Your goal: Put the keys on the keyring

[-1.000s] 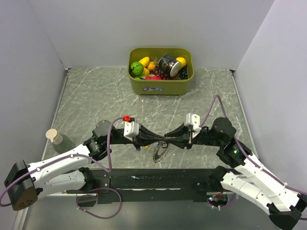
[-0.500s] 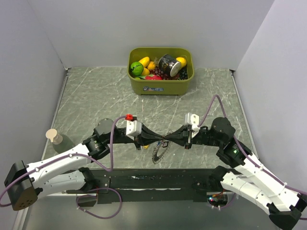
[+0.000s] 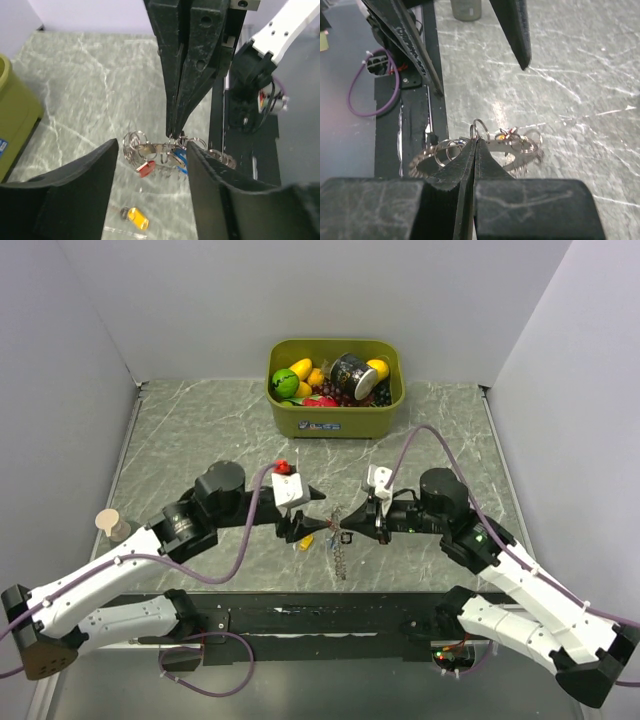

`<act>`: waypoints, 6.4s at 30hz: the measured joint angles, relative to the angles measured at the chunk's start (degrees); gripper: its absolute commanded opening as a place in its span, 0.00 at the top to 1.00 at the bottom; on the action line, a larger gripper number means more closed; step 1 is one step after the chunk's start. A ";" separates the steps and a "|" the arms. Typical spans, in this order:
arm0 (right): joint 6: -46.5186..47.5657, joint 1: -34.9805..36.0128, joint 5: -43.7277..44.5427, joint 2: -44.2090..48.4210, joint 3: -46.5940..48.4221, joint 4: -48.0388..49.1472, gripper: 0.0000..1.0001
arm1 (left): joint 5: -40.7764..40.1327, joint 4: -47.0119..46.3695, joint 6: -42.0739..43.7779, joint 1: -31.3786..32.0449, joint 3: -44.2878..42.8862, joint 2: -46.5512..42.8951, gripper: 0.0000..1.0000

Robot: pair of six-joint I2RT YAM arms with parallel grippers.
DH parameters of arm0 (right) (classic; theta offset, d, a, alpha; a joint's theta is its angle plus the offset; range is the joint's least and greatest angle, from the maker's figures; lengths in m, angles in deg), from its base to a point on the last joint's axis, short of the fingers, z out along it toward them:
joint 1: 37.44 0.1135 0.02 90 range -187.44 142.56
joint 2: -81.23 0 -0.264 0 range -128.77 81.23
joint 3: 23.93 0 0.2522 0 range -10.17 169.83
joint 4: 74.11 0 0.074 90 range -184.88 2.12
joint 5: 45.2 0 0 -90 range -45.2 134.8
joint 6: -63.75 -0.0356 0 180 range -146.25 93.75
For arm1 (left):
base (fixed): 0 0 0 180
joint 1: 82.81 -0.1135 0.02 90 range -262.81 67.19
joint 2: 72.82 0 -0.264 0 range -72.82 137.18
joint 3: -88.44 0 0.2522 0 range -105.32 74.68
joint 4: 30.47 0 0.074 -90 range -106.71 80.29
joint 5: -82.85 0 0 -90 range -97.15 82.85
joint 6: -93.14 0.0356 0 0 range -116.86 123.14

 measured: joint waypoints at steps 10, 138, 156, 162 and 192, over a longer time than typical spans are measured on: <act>1.88 0.00 1.92 -5.70 4.46 -5.11 1.00 | 1.05 18.91 4.57 0.00 -15.50 14.19 0.57; -1.16 -0.55 -2.73 7.91 -2.29 7.80 0.84 | 9.60 -31.74 -10.25 1.88 11.67 3.06 0.99; -0.46 -0.63 -1.22 5.44 -0.37 3.78 1.00 | 8.83 -17.99 -4.90 1.90 4.90 3.69 0.48; 0.00 -0.63 -0.57 -0.02 1.49 0.74 1.00 | 5.99 -2.60 0.39 1.95 -6.12 6.32 0.37; 2.71 -0.85 1.25 -7.56 4.72 -6.58 1.00 | 1.84 30.53 13.49 1.88 -21.53 20.74 0.69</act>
